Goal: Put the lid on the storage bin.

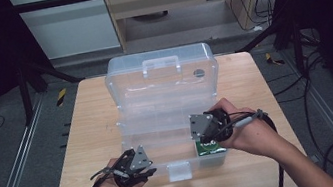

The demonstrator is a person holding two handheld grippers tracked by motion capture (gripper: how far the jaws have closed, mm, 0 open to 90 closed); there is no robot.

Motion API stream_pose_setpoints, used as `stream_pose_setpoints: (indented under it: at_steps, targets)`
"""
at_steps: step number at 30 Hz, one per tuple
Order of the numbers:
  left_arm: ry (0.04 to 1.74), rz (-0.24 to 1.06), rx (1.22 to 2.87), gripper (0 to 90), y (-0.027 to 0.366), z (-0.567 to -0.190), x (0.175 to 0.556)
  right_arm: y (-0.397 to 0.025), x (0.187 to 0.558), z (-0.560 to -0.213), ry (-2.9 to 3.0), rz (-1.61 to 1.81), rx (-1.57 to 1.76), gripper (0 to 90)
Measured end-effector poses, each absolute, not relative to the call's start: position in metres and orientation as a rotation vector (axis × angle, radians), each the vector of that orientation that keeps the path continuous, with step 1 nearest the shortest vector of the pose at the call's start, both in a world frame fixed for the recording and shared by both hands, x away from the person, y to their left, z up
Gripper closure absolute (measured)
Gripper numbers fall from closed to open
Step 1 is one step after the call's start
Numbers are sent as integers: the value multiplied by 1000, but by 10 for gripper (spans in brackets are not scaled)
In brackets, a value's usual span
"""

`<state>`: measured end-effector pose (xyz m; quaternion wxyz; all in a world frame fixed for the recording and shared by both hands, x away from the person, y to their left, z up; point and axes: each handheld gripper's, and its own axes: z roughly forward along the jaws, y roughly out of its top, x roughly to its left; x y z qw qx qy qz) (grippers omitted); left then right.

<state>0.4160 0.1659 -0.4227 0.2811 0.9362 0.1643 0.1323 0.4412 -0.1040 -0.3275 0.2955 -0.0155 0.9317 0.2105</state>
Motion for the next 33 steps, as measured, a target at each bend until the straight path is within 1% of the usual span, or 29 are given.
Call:
stream_pose_setpoints:
  at_steps: [15,16,17,33]
  targets:
    - [416,377,2518,704,165,-424,415,-105,437,-330,2495,560,-47,831]
    - [406,399,2519,704,165,-423,416,-105,437,-330,2496,558,-53,830]
    - [415,371,2521,704,165,-424,416,-104,436,-330,2495,557,-56,830]
    - [408,392,2520,689,164,-423,412,-106,433,-333,2510,566,-54,828]
